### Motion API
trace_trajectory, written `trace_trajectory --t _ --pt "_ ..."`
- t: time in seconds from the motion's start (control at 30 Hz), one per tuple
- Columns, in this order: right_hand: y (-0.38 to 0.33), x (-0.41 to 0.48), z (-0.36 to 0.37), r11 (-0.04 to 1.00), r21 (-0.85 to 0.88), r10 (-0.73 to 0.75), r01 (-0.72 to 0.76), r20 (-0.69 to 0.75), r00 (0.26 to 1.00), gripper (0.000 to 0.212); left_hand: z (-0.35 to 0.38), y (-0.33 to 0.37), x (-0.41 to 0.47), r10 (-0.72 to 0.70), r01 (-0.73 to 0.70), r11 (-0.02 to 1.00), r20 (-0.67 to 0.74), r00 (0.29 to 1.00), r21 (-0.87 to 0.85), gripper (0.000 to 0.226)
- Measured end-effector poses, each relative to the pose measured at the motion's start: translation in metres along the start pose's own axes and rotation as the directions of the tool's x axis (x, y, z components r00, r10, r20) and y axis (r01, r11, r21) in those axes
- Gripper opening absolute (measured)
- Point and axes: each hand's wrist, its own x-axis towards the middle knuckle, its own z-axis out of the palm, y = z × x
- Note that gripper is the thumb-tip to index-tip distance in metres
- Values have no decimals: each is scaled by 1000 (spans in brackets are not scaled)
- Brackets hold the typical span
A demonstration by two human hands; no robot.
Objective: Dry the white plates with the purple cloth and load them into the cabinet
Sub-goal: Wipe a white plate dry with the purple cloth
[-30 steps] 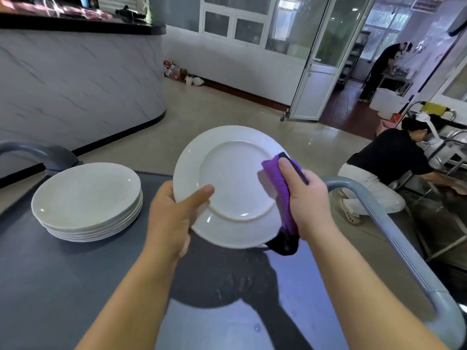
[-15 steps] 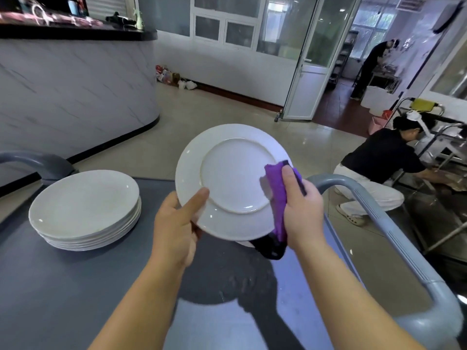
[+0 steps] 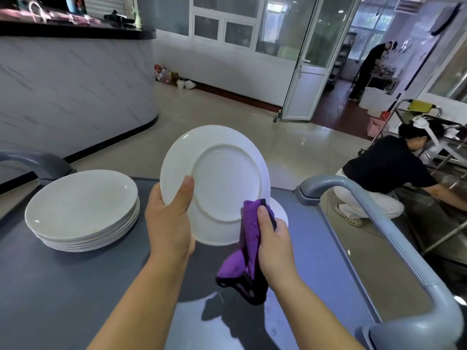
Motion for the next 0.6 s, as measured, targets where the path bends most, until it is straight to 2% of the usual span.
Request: trace_trajectory --t 0.07,0.17,0.27,0.33,0.4,0.5,0.53,0.6 --pt "-3 10 -9 997 -73 11 -12 -16 1000 31 -2 1 2 59 -59 995 -6 998 83 15" --pt "-20 21 -22 993 -119 -34 21 -113 993 21 -5 2 1 90 -86 984 -16 996 155 6" --pt "-41 26 -27 974 -125 -210 191 -165 964 18 -8 1 0 111 -112 972 17 994 208 12" --pt "-56 25 -19 927 -164 -359 339 -117 926 15 -7 0 -3 130 -144 957 72 989 251 15" --pt "-63 26 -6 842 -301 -477 449 -26 878 16 -2 -2 -11 133 -165 947 130 983 276 12" --pt "-64 26 10 693 -475 -598 543 42 800 33 4 -3 -17 132 -168 945 141 981 281 8" --pt "-62 24 13 637 -490 -645 596 85 759 36 4 -1 -16 131 -163 950 132 983 268 6" --pt "-56 17 17 474 -481 -734 738 248 632 40 2 3 -12 139 -162 957 111 984 241 5"
